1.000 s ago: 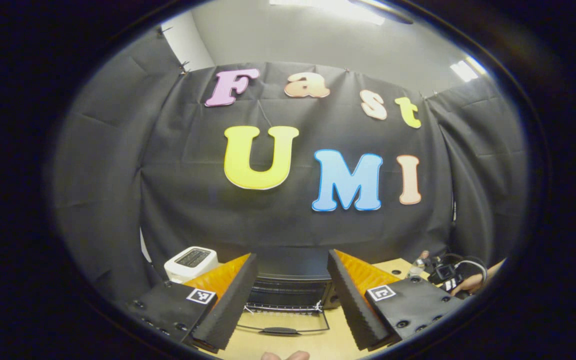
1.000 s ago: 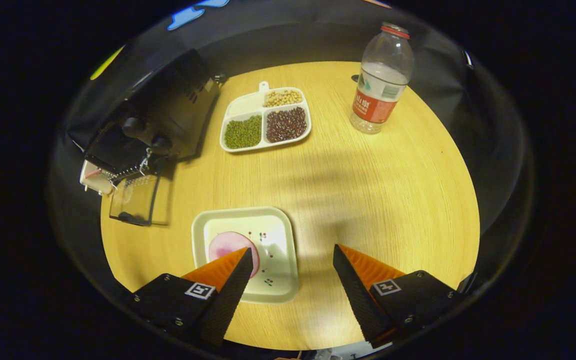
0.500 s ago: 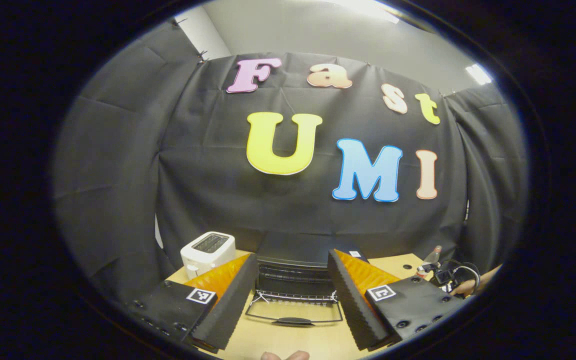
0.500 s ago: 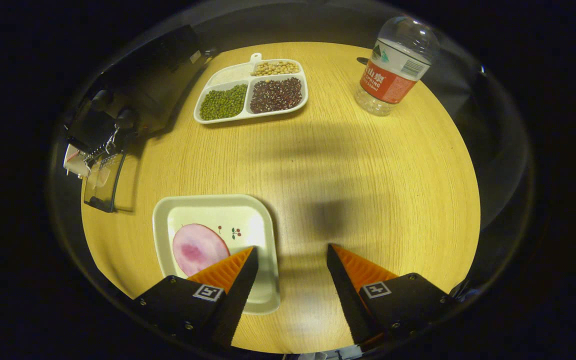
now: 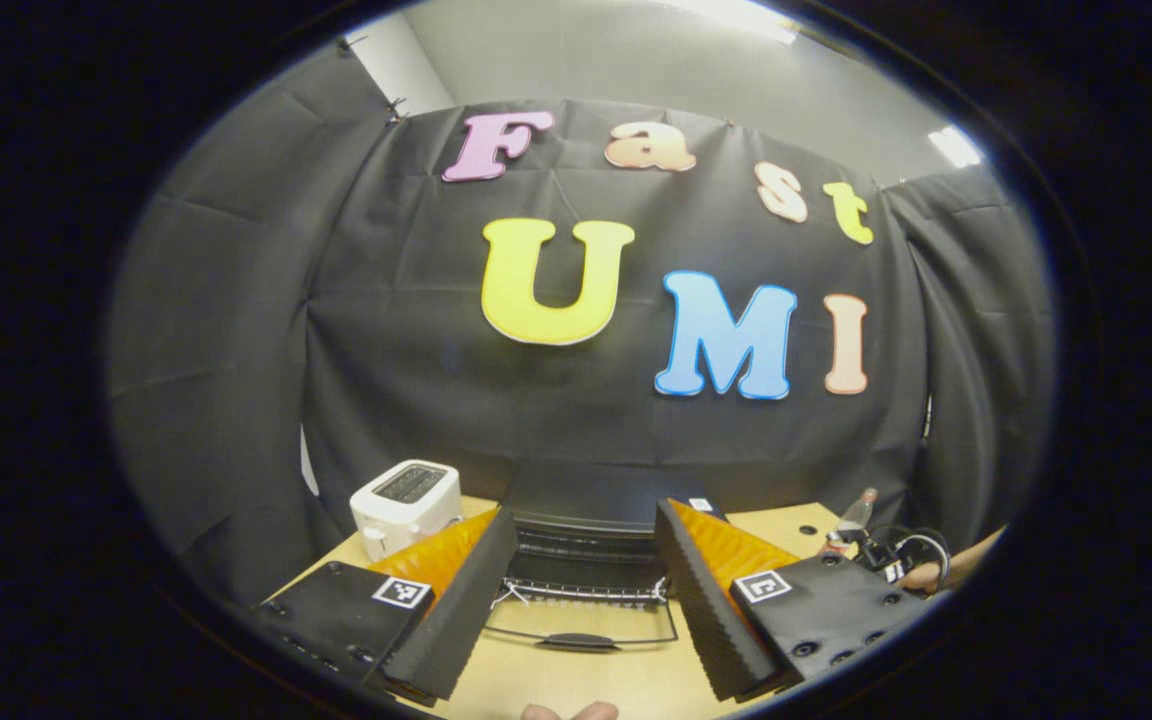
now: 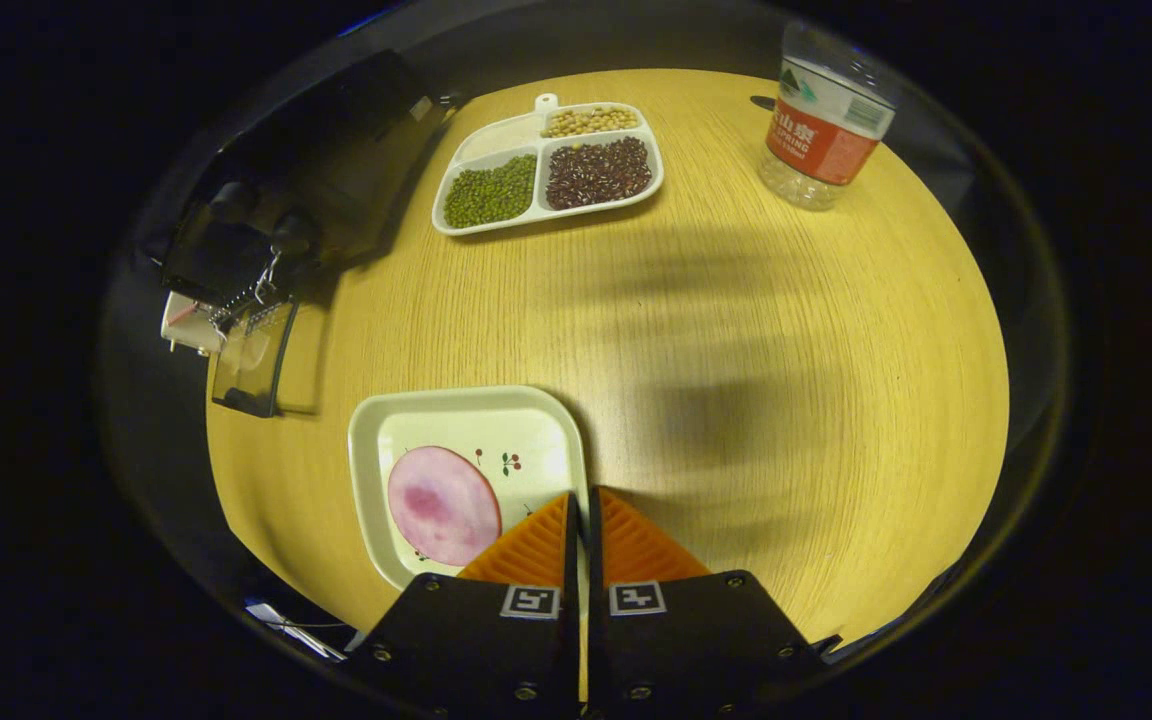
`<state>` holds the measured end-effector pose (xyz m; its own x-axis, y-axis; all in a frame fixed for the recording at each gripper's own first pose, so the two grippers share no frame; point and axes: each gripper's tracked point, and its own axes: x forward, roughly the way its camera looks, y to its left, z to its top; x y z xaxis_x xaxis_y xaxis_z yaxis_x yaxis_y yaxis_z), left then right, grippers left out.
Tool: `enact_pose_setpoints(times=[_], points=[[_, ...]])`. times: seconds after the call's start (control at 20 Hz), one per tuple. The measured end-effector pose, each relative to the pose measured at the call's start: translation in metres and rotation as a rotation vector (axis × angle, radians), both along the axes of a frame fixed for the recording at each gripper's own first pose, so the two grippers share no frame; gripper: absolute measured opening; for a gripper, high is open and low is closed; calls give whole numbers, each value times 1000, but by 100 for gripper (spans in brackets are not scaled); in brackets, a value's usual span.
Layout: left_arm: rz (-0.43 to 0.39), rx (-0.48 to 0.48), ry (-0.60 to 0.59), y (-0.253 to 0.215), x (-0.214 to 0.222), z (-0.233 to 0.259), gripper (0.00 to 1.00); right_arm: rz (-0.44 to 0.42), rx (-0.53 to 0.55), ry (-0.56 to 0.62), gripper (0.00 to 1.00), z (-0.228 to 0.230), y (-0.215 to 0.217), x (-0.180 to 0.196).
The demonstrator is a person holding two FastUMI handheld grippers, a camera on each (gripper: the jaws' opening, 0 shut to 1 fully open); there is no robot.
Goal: Open the electric oven with the left hand, put the food in, and close the electric oven.
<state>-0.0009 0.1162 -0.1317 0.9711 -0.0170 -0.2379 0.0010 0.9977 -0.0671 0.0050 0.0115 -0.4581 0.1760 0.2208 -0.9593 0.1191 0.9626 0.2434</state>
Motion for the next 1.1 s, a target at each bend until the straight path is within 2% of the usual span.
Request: enact_pose_setpoints(times=[0.15,0.25,0.35,0.6,0.65,0.7,0.9,0.95,1.1], points=[[1,-19,12,1,0,0,99,-131,183,12,4,3,3,-2],[5,-24,12,3,3,0,90,-232,304,12,4,2,2,-5],[9,-19,15,4,3,2,90,-309,376,-7,4,1,1,-7],[0,1,7,-2,5,6,90,-336,410,-55,0,0,3,-8],[-2,6,9,-4,4,6,94,-337,424,-62,0,-1,5,-8],[-5,11,9,-4,4,7,90,-342,448,-64,0,0,7,-10],[-3,18,4,-8,5,9,90,-387,565,-108,0,5,17,-12],[-3,17,1,-8,5,10,94,-401,589,-121,0,8,17,-14],[0,20,-2,-5,6,10,94,-439,636,-149,0,16,19,-15]])
